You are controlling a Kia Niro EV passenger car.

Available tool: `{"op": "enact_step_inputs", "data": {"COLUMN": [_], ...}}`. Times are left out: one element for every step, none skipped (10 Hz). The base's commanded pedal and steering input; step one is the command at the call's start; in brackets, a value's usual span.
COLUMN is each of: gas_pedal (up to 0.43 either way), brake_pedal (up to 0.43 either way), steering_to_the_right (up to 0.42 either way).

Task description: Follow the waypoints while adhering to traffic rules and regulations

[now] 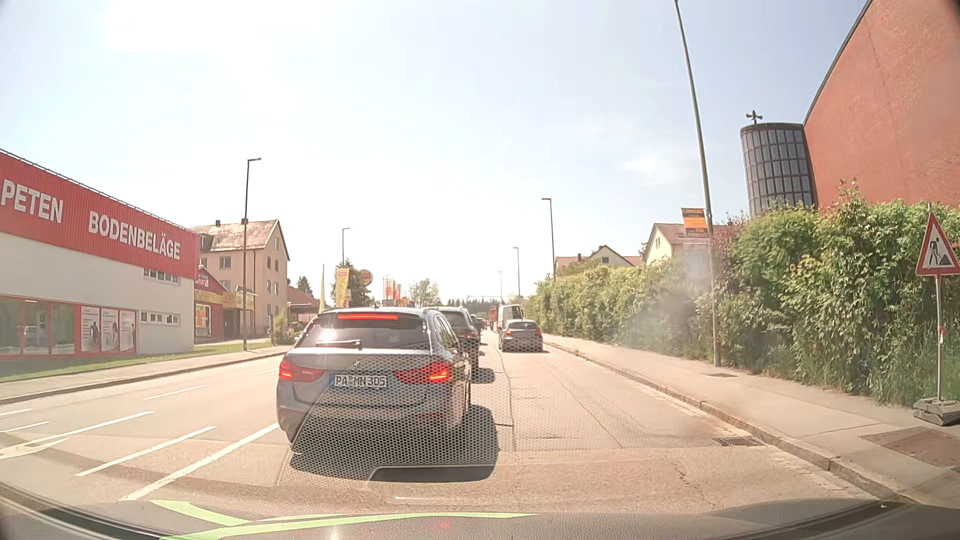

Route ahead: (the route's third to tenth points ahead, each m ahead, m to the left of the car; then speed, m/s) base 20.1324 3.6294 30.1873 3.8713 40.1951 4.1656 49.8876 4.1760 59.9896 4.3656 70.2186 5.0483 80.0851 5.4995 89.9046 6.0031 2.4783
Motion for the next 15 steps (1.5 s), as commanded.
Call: {"op": "enact_step_inputs", "data": {"gas_pedal": [0.000, 0.000, 0.000, 0.000, 0.000, 0.000, 0.000, 0.000, 0.000, 0.000, 0.000, 0.000, 0.000, 0.000, 0.000], "brake_pedal": [0.213, 0.220, 0.220, 0.220, 0.226, 0.226, 0.226, 0.226, 0.226, 0.226, 0.226, 0.220, 0.213, 0.195, 0.171], "steering_to_the_right": [0.009, 0.009, 0.009, 0.009, 0.009, 0.008, 0.007, 0.004, 0.000, -0.003, -0.003, -0.003, -0.003, -0.003, -0.003]}}
